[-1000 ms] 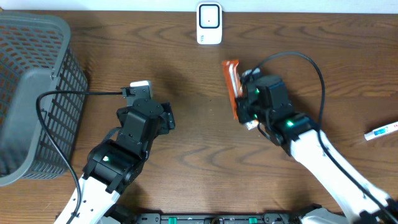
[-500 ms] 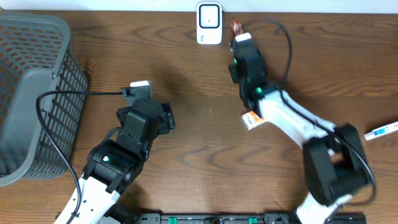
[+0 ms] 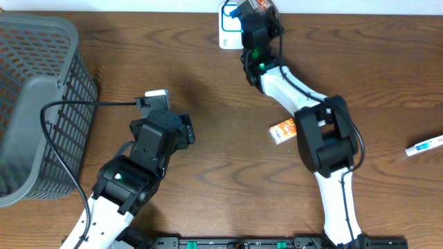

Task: Scan the item barcode
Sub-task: 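Carry the snack bar to the scanner and hold it at the window, then carry the snack bar right and drop it at the table's right edge, then move the right gripper to the orange tissue pack and grasp it, then lift the tissue pack with the right gripper and turn barcode forward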

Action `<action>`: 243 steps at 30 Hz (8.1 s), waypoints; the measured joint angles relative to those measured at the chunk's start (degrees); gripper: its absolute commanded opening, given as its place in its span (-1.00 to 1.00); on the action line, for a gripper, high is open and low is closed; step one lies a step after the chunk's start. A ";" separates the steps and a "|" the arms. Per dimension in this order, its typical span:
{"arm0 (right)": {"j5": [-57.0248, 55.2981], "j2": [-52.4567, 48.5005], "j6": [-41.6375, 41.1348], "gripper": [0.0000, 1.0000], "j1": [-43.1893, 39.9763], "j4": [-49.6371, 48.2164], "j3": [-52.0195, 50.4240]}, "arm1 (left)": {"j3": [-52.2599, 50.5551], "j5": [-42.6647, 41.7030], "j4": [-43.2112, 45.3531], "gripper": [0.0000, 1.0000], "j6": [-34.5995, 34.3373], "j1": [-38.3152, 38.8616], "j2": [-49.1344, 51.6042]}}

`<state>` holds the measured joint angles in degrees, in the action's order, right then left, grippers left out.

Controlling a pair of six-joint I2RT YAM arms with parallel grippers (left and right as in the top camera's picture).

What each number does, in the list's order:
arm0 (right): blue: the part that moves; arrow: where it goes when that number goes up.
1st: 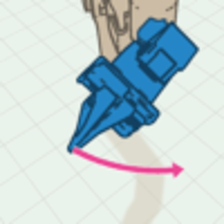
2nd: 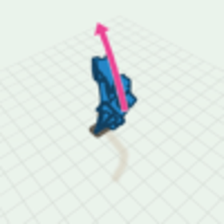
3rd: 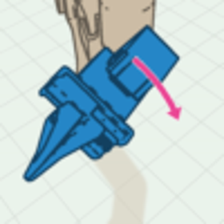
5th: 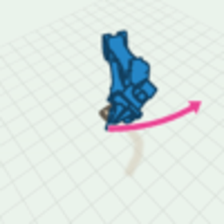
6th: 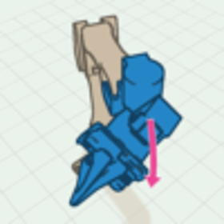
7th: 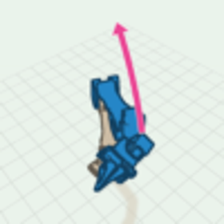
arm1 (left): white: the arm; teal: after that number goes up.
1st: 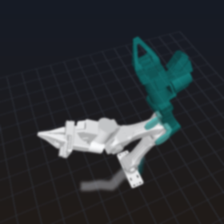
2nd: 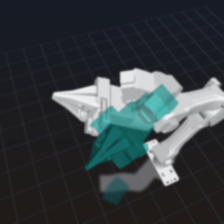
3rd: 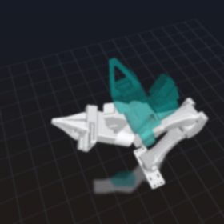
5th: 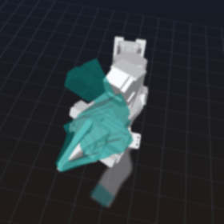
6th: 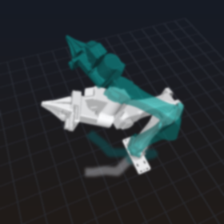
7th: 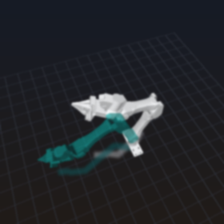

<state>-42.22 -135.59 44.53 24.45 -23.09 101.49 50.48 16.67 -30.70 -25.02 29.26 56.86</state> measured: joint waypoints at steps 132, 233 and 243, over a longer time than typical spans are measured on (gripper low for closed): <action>37.05 29.81 -45.35 0.98 -9.62 78.44 -20.94 | -0.13 0.02 -0.04 0.65 0.02 0.00 0.02; 117.37 33.62 -9.03 0.10 -12.59 38.05 -29.75 | -0.13 0.02 -0.07 0.66 0.02 0.00 0.02; 120.91 33.62 -6.91 0.14 -12.52 27.80 -29.75 | -0.13 0.02 -0.09 0.66 0.02 0.00 0.02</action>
<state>78.70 -101.97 37.63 11.92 4.71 71.75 50.35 16.69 -30.79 -24.99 29.26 56.88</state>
